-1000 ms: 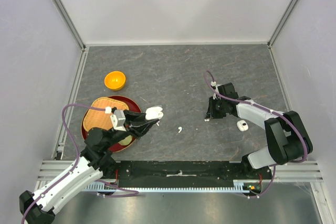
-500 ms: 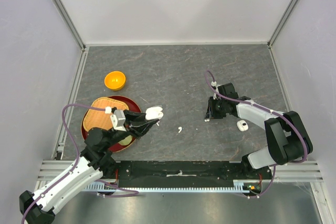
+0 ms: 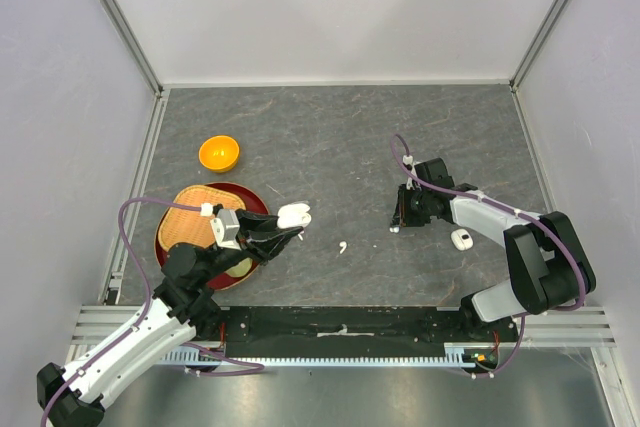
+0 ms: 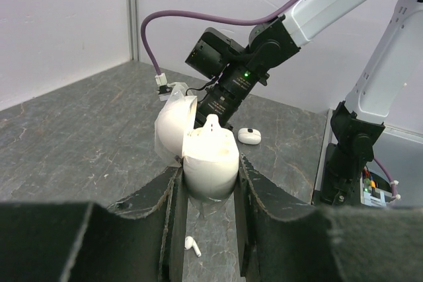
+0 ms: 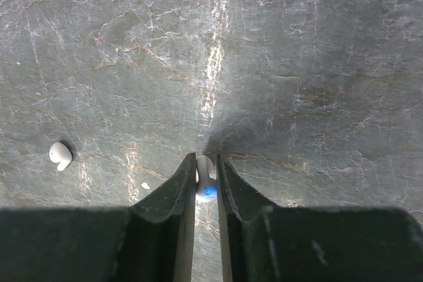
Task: Insert the wireless bluetooth earbuds into the charging case
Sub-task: Pick up the earbud from the center of the board.
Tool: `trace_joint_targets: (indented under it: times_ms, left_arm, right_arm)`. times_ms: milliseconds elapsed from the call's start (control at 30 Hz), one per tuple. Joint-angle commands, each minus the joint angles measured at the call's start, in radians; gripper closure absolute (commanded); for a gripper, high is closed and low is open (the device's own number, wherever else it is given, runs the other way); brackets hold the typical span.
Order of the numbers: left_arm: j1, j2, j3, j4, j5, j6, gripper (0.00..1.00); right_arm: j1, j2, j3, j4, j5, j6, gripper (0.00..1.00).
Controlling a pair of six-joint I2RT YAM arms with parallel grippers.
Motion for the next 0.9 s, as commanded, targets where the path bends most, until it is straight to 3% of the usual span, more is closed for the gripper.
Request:
trace_joint_targets:
  times_ms: [0, 100, 267, 333, 500, 667, 867]
  left_arm:
    - [-0.003, -0.004, 0.000, 0.042, -0.003, -0.028, 0.98]
    - [-0.003, -0.006, 0.001, 0.039, -0.004, -0.028, 0.98]
    - [-0.002, -0.006, 0.000, 0.039, -0.006, -0.026, 0.98]
    - [-0.003, -0.004, -0.002, 0.039, -0.006, -0.026, 0.98]
    - [-0.003, -0.009, -0.003, 0.037, -0.006, -0.028, 0.98]
    - [-0.002, -0.014, -0.003, 0.033, -0.007, -0.029, 0.98]
    - [-0.002, -0.012, -0.002, 0.030, -0.010, -0.026, 0.98]
  right_arm:
    - [0.002, -0.028, -0.001, 0.008, -0.004, 0.004, 0.77]
    - [0.002, -0.032, -0.001, 0.003, 0.002, 0.002, 0.77]
    - [0.002, -0.045, -0.001, -0.006, 0.010, -0.002, 0.86]
    - [0.002, -0.045, 0.000, -0.009, 0.007, -0.007, 0.82]
    - [0.000, -0.043, 0.002, -0.023, 0.011, -0.014, 0.83]
    - [0.002, -0.052, 0.004, -0.023, 0.008, -0.016, 0.98]
    - [0.002, -0.159, 0.020, 0.007, -0.070, -0.013, 1.00]
